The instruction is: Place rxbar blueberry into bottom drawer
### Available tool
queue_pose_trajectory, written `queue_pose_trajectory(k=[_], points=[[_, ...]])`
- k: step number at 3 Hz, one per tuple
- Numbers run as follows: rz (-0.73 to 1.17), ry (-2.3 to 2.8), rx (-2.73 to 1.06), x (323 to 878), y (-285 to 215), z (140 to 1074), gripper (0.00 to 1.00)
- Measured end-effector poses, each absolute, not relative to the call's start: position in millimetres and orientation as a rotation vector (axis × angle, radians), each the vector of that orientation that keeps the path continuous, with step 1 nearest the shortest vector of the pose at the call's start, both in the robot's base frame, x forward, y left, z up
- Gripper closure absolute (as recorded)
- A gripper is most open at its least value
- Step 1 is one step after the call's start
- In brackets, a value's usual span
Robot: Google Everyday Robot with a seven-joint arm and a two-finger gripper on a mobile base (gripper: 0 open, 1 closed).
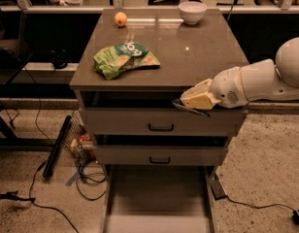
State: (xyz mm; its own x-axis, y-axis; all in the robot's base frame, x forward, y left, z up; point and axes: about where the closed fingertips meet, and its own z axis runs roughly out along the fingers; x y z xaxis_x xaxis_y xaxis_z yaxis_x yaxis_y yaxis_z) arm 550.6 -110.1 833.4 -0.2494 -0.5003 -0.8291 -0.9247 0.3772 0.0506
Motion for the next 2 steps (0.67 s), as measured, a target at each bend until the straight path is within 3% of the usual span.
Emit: queue_pose_trajectory(k=[2], points=[[0.909, 2.067, -1.220, 514, -76, 681, 1.00]])
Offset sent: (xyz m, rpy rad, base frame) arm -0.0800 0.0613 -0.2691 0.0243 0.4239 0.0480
